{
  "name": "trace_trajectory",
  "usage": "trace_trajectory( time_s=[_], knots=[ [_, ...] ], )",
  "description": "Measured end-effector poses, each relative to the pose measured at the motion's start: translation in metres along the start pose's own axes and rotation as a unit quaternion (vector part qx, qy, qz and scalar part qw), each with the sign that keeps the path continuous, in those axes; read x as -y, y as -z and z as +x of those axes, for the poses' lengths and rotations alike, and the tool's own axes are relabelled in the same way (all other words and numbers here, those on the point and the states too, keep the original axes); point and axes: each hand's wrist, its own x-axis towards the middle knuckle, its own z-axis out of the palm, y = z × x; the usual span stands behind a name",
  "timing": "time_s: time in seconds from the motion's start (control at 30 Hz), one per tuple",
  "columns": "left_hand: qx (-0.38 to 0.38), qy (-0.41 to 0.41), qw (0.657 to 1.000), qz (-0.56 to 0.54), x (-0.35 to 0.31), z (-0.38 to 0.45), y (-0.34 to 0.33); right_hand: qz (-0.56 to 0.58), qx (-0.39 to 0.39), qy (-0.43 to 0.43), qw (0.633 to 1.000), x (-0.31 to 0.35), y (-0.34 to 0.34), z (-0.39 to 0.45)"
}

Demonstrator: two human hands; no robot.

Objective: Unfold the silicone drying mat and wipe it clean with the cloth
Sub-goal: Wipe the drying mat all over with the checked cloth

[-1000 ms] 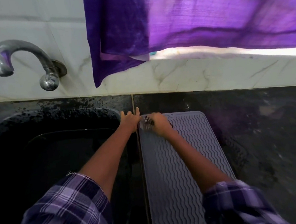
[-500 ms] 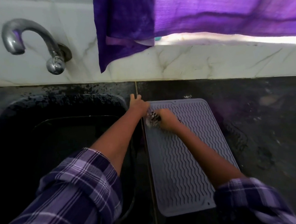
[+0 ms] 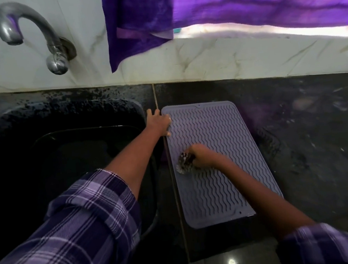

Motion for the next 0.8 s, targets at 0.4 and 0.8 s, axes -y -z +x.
trace_trajectory(
  time_s=[0.4, 0.8],
  knots=[
    [-0.053, -0.003, 0.998, -0.034, -0.031, -0.022, -0.020, -0.010, -0.118, 0.024, 0.993, 0.006, -0.021, -0.014],
    [-0.084, 0.027, 0.993, -0.083, -0.063, -0.066, -0.030, 0.014, -0.105, 0.059, 0.993, 0.010, -0.025, -0.046]
  ],
)
